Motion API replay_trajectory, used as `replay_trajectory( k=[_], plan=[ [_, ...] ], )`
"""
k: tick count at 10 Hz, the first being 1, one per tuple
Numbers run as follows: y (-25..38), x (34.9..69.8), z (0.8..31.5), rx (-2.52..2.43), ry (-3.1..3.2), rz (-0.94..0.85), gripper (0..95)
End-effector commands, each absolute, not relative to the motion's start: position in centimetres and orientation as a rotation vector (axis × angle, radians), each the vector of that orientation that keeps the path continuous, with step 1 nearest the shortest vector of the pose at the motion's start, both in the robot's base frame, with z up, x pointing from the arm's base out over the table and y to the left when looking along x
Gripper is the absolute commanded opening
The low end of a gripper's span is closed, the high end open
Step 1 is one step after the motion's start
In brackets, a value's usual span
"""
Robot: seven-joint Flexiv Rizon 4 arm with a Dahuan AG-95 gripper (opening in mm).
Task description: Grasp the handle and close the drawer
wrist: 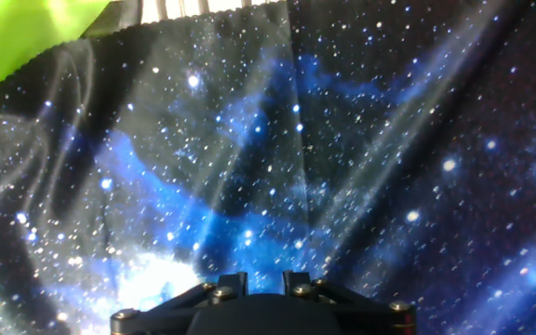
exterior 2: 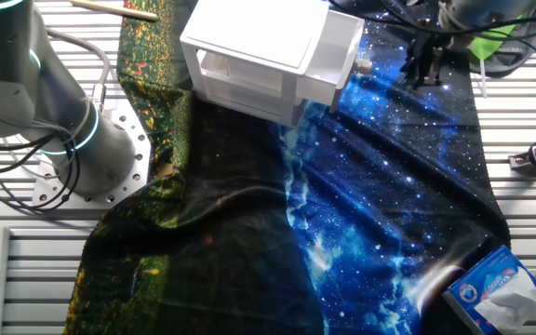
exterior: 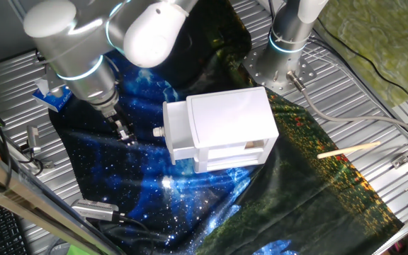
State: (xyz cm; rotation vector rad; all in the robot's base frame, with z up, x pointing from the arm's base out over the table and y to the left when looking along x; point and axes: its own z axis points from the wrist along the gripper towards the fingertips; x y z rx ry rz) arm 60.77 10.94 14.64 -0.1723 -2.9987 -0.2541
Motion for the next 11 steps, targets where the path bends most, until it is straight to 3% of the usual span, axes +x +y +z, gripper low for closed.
replay_trajectory(
  k=[1, 2, 3, 11],
  plan=[
    [10.9, 59.7, 14.6, -0.167, -3.013, -0.252, 19.0],
    [10.9, 59.2, 14.7, -0.163, -3.015, -0.255, 19.0],
    [10.8, 58.8, 14.8, -0.16, -3.015, -0.255, 38.0],
    [11.0, 56.8, 14.4, -0.172, -3.015, -0.25, 38.0]
  ],
)
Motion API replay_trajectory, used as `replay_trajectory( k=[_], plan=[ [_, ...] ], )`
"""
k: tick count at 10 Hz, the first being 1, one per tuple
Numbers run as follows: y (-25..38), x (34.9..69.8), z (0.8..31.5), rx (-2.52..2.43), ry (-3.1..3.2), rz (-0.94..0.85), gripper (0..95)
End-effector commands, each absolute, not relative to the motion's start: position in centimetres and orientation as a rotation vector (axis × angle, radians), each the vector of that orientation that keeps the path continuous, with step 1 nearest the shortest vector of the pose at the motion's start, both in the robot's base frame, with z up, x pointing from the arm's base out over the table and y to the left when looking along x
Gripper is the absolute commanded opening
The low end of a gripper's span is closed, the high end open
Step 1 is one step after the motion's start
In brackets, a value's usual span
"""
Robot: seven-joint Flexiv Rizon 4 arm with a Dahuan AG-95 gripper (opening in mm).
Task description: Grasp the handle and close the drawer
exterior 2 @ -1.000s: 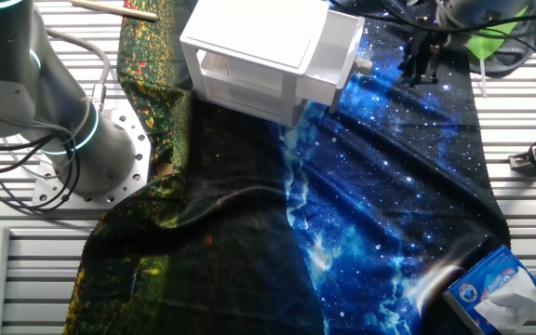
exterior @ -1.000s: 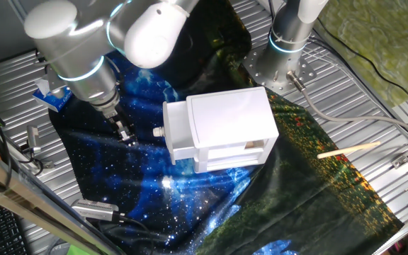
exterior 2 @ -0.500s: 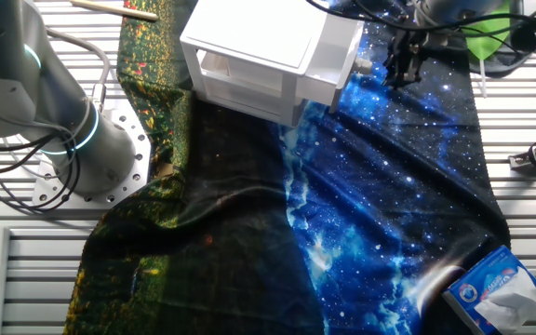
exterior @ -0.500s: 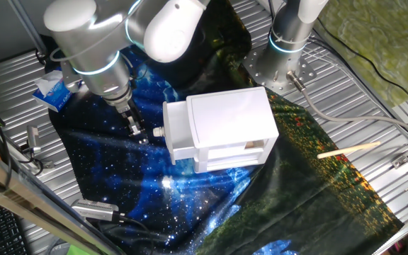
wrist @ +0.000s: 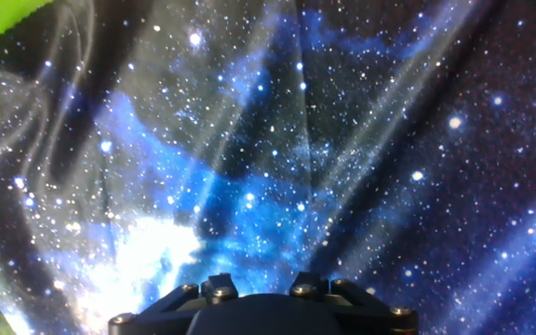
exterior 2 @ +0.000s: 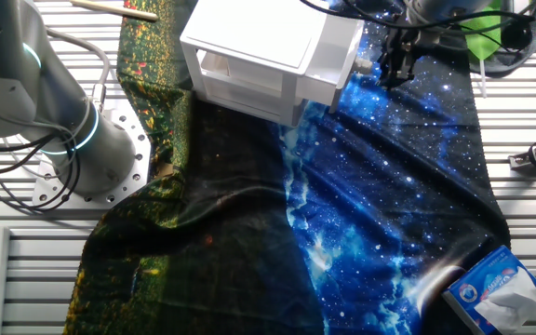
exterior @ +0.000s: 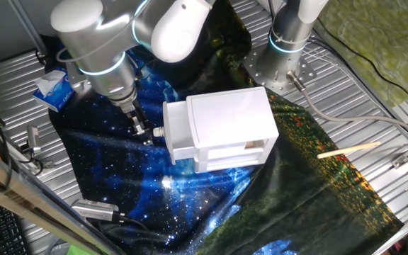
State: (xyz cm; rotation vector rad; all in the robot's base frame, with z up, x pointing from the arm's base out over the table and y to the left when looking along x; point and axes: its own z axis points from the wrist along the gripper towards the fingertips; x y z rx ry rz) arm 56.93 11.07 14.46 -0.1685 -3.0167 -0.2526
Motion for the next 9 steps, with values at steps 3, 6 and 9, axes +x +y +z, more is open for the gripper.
replay_trajectory(
  k=[3, 6, 9],
  plan=[
    [11.3, 56.5, 14.4, -0.193, -3.013, -0.248, 38.0],
    [11.3, 56.1, 14.4, -0.2, -3.013, -0.244, 19.0],
    [11.3, 55.6, 14.3, -0.207, -3.013, -0.24, 19.0]
  ],
)
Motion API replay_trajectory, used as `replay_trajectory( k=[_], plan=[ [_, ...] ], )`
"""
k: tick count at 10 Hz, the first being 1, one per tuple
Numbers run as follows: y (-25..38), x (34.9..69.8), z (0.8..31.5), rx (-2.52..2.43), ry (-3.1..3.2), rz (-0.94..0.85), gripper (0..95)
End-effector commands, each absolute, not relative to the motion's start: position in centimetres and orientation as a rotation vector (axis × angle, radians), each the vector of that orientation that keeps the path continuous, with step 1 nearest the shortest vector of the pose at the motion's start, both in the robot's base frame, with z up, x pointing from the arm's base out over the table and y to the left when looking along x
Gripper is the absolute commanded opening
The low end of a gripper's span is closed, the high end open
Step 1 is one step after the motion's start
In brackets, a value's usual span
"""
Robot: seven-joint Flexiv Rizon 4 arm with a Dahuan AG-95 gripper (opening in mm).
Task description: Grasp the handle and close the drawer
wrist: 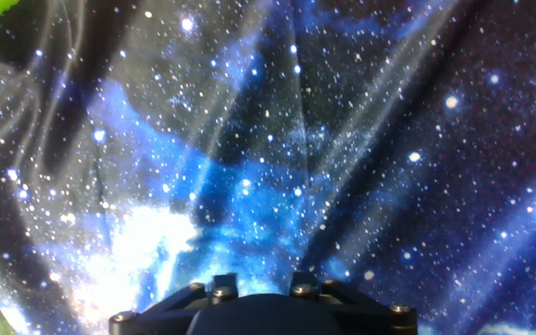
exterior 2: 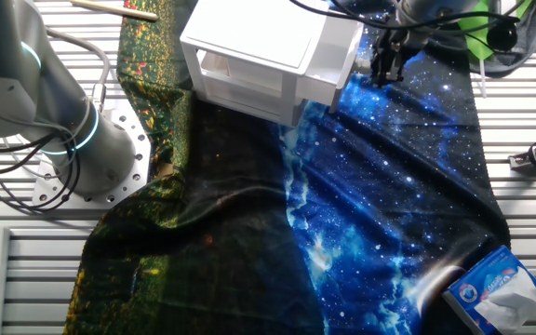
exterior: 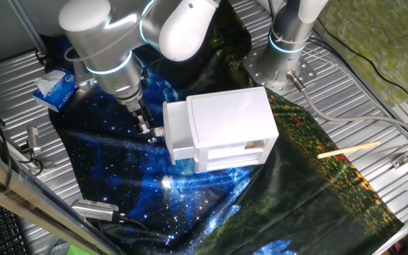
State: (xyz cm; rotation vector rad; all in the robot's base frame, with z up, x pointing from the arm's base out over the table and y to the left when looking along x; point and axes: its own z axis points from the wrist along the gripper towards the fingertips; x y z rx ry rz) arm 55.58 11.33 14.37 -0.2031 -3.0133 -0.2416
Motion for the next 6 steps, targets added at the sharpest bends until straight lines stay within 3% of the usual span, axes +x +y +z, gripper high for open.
replay_trajectory(
  k=[1, 3, 4, 6],
  plan=[
    [11.33, 55.59, 14.27, -0.207, -3.013, -0.24, 19.0],
    [11.36, 55.56, 14.28, -0.22, -3.011, -0.235, 19.0],
    [11.37, 55.56, 14.27, -0.228, -3.009, -0.229, 0.0],
    [11.38, 55.54, 14.26, -0.244, -3.005, -0.223, 0.0]
  ],
)
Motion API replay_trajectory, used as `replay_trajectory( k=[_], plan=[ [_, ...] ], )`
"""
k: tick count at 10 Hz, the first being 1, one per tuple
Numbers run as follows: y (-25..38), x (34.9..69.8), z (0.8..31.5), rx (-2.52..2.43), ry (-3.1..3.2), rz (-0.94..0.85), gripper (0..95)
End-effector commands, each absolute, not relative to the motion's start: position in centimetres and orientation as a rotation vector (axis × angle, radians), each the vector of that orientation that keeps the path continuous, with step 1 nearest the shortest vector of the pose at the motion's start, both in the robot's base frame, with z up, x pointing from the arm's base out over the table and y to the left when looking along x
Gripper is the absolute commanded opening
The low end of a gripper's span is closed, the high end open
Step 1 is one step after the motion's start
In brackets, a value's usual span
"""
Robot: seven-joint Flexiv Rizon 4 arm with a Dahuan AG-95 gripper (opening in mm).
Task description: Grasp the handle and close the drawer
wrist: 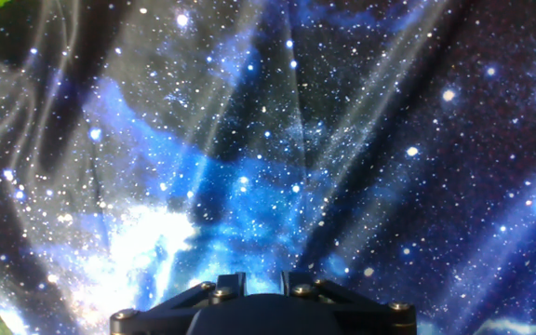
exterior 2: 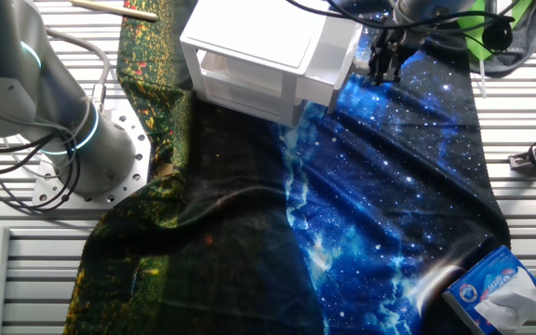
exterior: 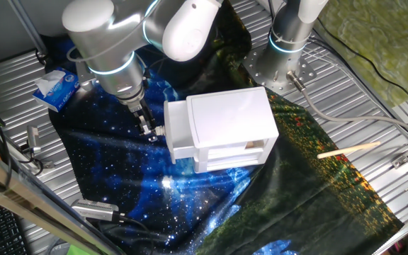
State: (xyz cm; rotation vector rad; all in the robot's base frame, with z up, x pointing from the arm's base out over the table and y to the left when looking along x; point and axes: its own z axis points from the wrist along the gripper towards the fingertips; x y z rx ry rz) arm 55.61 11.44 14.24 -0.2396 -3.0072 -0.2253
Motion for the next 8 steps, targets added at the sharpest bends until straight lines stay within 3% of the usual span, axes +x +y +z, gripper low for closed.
replay_trajectory(
  k=[1, 8],
  plan=[
    [11.38, 55.5, 14.23, -0.25, -3.005, -0.223, 0.0],
    [11.74, 54.67, 13.81, -0.282, -3.002, -0.217, 0.0]
  ],
)
